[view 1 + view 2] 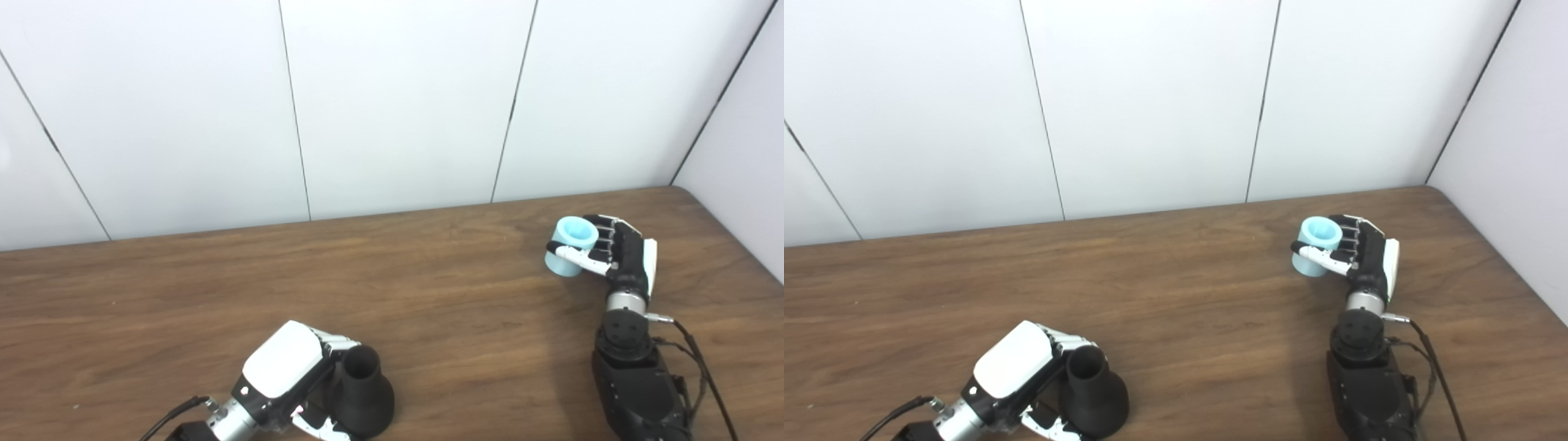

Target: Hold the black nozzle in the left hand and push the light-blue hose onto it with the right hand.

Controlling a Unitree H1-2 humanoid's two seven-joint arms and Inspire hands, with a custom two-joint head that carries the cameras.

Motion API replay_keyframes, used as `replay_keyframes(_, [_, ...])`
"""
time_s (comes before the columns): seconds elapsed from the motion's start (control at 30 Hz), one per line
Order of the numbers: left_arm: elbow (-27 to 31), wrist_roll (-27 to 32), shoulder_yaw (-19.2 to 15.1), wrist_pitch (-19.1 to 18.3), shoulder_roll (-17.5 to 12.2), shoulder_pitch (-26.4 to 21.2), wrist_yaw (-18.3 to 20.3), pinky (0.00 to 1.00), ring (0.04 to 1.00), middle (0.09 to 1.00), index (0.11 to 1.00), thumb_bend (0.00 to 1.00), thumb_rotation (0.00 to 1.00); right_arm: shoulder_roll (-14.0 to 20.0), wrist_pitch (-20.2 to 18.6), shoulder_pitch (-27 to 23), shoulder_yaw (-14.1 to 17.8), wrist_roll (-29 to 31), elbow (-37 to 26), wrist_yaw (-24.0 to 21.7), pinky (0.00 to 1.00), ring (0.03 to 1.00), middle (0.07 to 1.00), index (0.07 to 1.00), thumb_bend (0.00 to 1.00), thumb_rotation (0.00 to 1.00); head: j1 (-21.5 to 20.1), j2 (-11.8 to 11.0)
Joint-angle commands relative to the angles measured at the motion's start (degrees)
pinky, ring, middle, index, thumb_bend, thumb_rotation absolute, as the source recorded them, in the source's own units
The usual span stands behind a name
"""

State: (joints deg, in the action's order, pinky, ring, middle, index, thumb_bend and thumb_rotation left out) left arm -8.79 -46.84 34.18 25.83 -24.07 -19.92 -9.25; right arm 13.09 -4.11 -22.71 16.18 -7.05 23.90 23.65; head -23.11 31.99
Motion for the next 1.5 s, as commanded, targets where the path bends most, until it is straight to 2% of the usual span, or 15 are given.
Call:
replay_keyframes(0.0, [1.3, 0.2, 0.2, 1.1, -0.9, -0.2, 0.8, 0.25, 0.362, 0.504, 0.522, 0.5, 0.0, 0.9, 1.4, -0.8, -0.4, -0.3, -0.7, 0.0, 0.41, 0.452, 0.497, 0.48, 0.54, 0.01, 0.0, 0.1])
replay_keyframes(0.2, [1.5, -0.2, -0.1, 1.0, -0.9, -0.3, 1.0, 0.25, 0.362, 0.505, 0.52, 0.5, 0.0, 1.2, 1.0, -0.4, -1.0, -0.4, -1.5, -0.7, 0.36, 0.41, 0.491, 0.509, 0.52, 0.0, -0.1, 0.1])
replay_keyframes(0.37, [0.9, -0.6, 0.2, 1.1, -0.9, -0.6, 0.7, 0.25, 0.363, 0.509, 0.51, 0.5, 0.0, 1.4, -0.9, 1.0, -2.7, -1.9, -5.7, -1.6, 0.34, 0.388, 0.478, 0.529, 0.51, 0.0, -0.2, 0.1])
replay_keyframes(0.6, [0.5, -0.9, 0.4, 1.1, -0.5, -0.8, 0.9, 0.22, 0.341, 0.476, 0.542, 0.49, 0.0, 1.3, -5.5, 3.6, -5.6, -4.4, -15.7, -4.5, 0.36, 0.404, 0.479, 0.521, 0.52, 0.0, 0.9, 0.6])
replay_keyframes(0.83, [0.5, -1.6, -0.2, 0.9, 1.2, -0.1, 2.0, 0.22, 0.34, 0.475, 0.543, 0.49, 0.0, 1.1, -8.8, 5.8, -8.8, -6.3, -29.2, -9.8, 0.35, 0.409, 0.482, 0.524, 0.52, 0.0, 5.5, 1.4])
replay_keyframes(1.0, [0.9, -3.2, -0.6, 0.0, 2.8, 0.5, 3.7, 0.22, 0.347, 0.48, 0.537, 0.49, 0.0, 0.4, -8.8, 6.8, -10.8, -5.7, -38.3, -13.9, 0.34, 0.402, 0.488, 0.529, 0.51, 0.0, 8.7, 2.1])
replay_keyframes(1.17, [0.5, -4.0, -1.0, -0.5, 4.5, 1.1, 4.1, 0.23, 0.362, 0.504, 0.513, 0.5, 0.0, -1.1, -10.8, 7.4, -11.6, -3.4, -46.1, -17.8, 0.34, 0.401, 0.49, 0.528, 0.51, 0.0, 12.0, 2.7])
replay_keyframes(1.33, [-0.2, -5.7, -1.0, -0.6, 5.3, 1.9, 3.1, 0.21, 0.343, 0.474, 0.536, 0.49, 0.0, -2.5, -12.1, 7.7, -12.6, -1.2, -52.1, -20.9, 0.35, 0.406, 0.489, 0.523, 0.52, 0.0, 13.4, 2.9])
replay_keyframes(1.47, [-0.6, -6.1, -1.1, -1.0, 5.7, 2.1, 3.2, 0.2, 0.338, 0.466, 0.534, 0.49, 0.0, -3.2, -12.2, 8.9, -15.3, -2.0, -56.0, -23.2, 0.36, 0.408, 0.492, 0.519, 0.52, 0.0, 14.2, 3.0])
